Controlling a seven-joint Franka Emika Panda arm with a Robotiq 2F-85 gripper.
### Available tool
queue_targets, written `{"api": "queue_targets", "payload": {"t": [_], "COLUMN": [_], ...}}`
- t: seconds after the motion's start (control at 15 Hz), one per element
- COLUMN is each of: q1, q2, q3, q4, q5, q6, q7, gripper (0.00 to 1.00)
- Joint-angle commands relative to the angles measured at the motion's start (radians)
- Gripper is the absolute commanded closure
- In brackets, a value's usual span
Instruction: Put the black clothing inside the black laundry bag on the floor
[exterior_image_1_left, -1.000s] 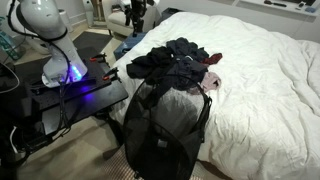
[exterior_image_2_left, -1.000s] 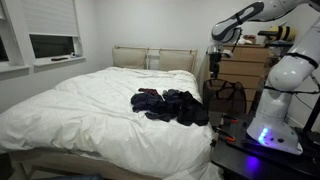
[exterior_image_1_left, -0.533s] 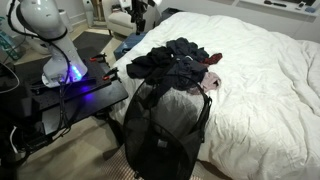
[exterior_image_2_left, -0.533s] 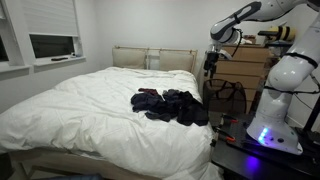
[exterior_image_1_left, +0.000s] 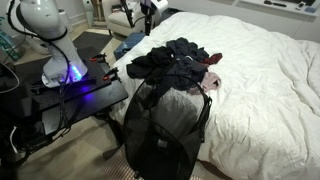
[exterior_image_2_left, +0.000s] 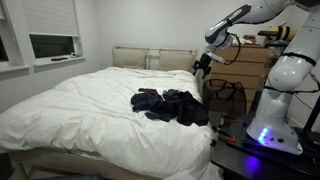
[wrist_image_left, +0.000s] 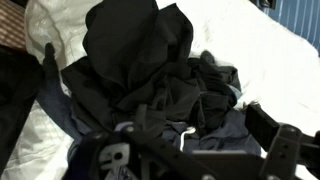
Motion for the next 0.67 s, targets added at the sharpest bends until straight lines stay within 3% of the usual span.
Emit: {"api": "queue_targets", "payload": {"t": [0.0,0.6], "q1": [-0.021,-0.034], "q2": [0.122,0.421], "q3": [0.044,0.082], "q4": [0.058,0.201], "q5": [0.036,0.084], "q6": [0.071,0.141], "q7": [0.139,0.350], "gripper": [0.00,0.00]}}
